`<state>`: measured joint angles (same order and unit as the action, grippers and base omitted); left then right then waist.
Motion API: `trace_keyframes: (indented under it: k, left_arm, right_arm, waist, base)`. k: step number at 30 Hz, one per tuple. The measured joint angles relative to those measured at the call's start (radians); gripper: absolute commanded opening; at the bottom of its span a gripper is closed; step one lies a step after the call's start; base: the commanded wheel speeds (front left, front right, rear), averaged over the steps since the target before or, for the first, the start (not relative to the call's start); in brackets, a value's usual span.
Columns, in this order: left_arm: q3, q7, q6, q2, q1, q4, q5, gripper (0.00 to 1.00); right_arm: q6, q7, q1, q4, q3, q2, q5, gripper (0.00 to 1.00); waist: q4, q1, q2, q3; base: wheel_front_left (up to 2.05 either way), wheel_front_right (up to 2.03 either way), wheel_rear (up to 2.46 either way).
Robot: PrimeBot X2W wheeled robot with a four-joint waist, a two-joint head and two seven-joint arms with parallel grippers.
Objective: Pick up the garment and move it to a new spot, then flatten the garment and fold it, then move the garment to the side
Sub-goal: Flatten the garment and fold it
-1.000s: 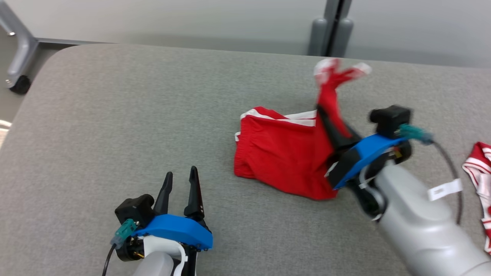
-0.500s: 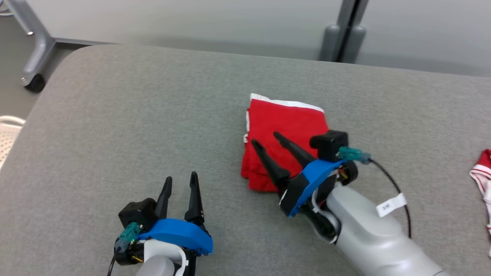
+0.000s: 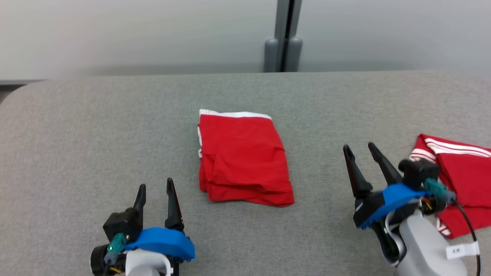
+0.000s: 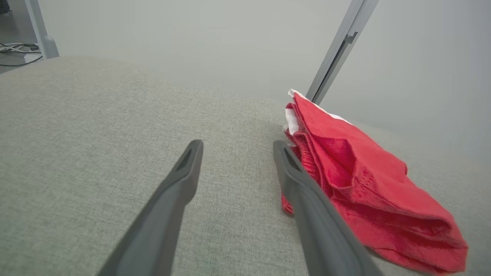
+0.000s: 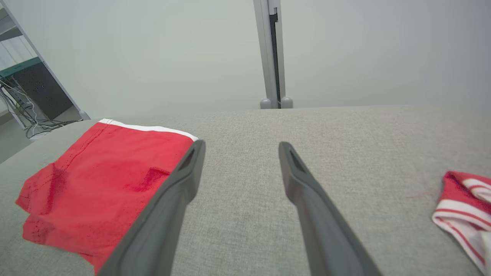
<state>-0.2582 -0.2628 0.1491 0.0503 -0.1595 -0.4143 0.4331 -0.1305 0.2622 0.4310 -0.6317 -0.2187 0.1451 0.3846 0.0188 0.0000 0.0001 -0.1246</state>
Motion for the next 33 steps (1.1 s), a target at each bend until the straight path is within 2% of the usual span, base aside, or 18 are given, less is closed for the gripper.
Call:
trace_keyframes:
  k: [6,16,25,33]
  left_arm:
    - [0.032,0.0,0.004,-0.001,0.07,0.004,-0.066,1.0]
    - [0.056,0.0,0.0,0.0,0.132,0.022,-0.073,1.0]
    - [0.027,0.0,-0.001,0.0,0.119,0.026,-0.063,1.0]
    - [-0.04,0.0,-0.001,0.0,0.088,0.026,-0.046,1.0]
  right_arm:
    - [0.0,0.0,-0.115,0.017,0.08,-0.051,-0.096,1.0]
    - [0.0,0.0,-0.187,0.011,0.128,-0.089,-0.139,1.0]
    - [0.0,0.0,-0.172,0.009,0.12,-0.093,-0.133,1.0]
    - [0.0,0.0,-0.06,0.0,0.025,-0.094,-0.114,1.0]
  waist:
    - [-0.046,-0.0001,0.0,0.051]
    - [-0.076,-0.0001,0.0,0.097]
    - [-0.046,0.0,-0.0001,0.08]
    - [0.035,0.0001,0.0,0.039]
  base:
    - [0.0,0.0,0.0]
    - [0.0,0.0,0.0]
    - [0.0,0.0,0.0]
    - [0.0,0.0,0.0]
